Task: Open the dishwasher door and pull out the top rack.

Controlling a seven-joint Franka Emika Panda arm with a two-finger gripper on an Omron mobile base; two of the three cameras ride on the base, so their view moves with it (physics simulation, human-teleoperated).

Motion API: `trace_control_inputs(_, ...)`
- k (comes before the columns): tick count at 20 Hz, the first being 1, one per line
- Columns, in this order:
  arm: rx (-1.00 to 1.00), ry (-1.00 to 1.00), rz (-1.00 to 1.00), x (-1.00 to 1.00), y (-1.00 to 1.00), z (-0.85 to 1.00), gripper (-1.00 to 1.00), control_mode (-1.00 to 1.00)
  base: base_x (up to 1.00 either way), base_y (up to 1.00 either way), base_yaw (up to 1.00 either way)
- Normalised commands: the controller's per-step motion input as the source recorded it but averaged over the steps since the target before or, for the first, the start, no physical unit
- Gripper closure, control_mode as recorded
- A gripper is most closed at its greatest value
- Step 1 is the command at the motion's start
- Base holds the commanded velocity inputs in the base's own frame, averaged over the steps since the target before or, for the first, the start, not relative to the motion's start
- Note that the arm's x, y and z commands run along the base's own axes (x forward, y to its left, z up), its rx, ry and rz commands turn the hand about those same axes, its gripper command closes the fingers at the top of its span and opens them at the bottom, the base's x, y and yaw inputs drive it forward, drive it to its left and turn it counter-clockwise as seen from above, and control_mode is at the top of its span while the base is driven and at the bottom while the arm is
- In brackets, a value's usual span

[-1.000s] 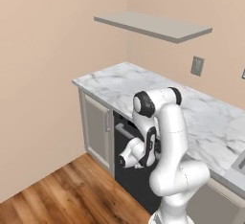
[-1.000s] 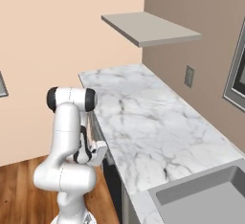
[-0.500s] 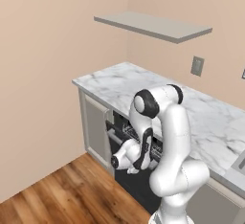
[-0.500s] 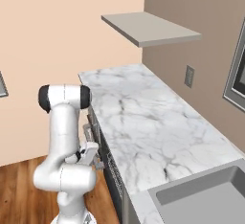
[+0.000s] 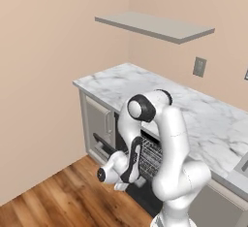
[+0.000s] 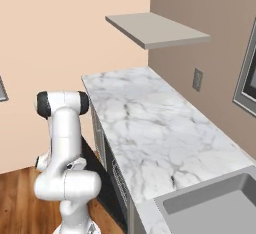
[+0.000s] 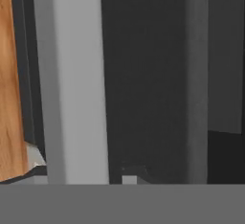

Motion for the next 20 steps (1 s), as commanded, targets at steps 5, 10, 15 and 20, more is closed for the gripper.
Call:
trace_control_inputs(5, 0.13, 0.18, 0.00, -1.00, 0.94, -0.43, 1.00, -1.00, 0.00, 0.00, 0.00)
trace_control_inputs(10, 0.14, 0.12, 0.00, -1.00, 0.78, -0.59, 1.00, -1.00, 0.00, 0.00, 0.00)
trace_control_inputs(15, 0.09, 0.07, 0.00, -0.72, 0.50, -0.44, 1.00, -1.00, 0.00, 0.00, 0.00)
trace_control_inputs(20, 0.02, 0.00, 0.00, -0.28, 0.16, -0.24, 1.00, -1.00, 0.00, 0.00, 0.00)
